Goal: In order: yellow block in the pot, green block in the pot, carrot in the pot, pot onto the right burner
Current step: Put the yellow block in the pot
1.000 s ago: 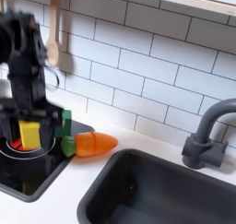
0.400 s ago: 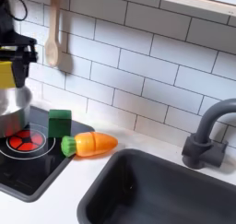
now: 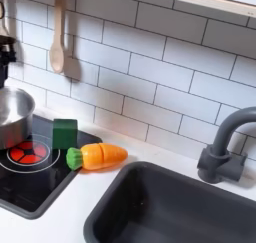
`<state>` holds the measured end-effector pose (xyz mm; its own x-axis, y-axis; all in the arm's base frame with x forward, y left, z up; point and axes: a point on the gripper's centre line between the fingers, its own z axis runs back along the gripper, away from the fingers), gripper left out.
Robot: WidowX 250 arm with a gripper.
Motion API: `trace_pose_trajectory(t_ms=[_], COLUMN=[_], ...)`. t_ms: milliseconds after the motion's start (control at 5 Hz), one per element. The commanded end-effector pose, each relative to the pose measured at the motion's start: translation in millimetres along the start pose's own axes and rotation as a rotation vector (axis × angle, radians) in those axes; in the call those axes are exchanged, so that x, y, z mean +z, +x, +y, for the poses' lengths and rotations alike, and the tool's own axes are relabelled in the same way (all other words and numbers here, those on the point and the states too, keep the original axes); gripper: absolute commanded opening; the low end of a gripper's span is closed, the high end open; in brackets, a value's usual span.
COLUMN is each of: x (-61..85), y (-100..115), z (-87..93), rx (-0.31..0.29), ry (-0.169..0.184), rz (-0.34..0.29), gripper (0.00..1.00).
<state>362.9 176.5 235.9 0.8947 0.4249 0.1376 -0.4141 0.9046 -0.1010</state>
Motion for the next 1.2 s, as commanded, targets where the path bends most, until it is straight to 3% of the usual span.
trace_pose_trajectory(t_ms=[0, 400, 600, 1000], x=[-14.1, -32.5, -37.4, -57.0], y=[20, 26, 30, 29], z=[21.6, 25.9, 31.1, 23.7], rx=[0.029, -0.019, -0.012, -0.044], ry=[0.015, 0.037, 0.022, 0.016], rz=[0.009, 0.009, 0.003, 0.040], gripper=[0.00, 0.00, 0.00, 0.00])
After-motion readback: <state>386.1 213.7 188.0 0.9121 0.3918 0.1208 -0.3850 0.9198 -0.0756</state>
